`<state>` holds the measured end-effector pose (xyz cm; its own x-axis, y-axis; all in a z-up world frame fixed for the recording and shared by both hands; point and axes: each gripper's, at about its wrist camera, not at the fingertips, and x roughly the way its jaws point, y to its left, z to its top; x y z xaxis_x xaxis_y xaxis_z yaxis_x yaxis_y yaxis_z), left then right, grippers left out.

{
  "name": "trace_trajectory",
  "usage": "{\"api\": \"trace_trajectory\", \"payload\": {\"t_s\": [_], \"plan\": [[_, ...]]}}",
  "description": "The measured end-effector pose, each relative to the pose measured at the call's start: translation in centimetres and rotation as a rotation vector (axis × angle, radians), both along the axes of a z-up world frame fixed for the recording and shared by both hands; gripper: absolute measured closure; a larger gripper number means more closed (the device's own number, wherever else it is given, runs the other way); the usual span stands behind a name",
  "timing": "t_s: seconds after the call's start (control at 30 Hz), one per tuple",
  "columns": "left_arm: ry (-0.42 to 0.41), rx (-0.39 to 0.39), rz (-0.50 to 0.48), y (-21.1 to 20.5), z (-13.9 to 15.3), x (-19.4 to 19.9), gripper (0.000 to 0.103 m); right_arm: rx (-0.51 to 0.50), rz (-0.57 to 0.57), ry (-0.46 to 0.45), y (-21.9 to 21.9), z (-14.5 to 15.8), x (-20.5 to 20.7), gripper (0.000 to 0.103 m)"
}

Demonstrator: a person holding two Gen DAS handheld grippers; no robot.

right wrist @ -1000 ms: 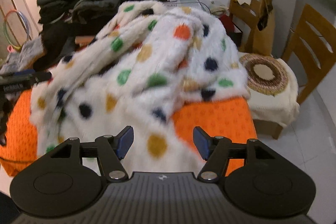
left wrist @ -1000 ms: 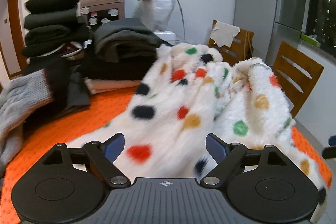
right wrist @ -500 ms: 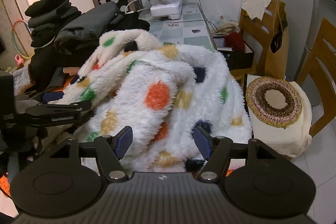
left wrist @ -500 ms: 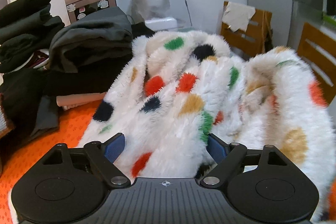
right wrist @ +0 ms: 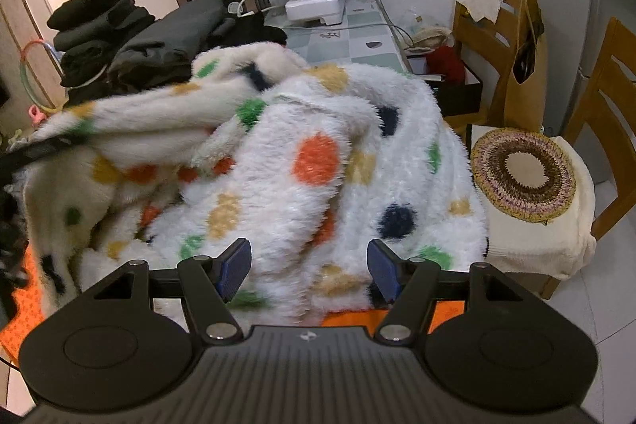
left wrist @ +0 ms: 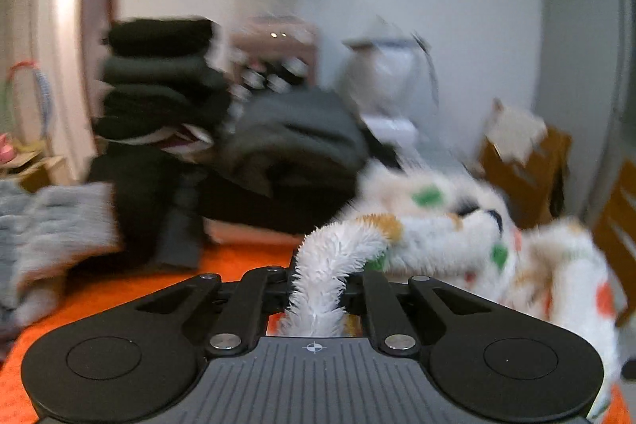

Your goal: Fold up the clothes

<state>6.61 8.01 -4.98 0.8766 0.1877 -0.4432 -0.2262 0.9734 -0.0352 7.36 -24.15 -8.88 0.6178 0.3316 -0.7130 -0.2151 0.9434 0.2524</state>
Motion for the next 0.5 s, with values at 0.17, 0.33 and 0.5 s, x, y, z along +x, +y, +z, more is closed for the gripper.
{"api": "trace_trajectory", "payload": {"t_s": [0.17,0.33,0.5], "plan": [[-0.038,-0.02,0.175,7.8,2.4,-5.9,0.092,0.007,-0.005,-0.008,1.7,0.9,-1.3,0.032],[-0.014,0.02,0.349,15.0,3.0,-12.4,0.092,0.009,-0.007,-0.013,3.7,1.6,-2.5,0.031],[0.038,0.034,0.548,21.3,2.0,-17.7,0.092,-0.014,-0.004,-0.019,5.5,2.3,-3.3,0.031]]}}
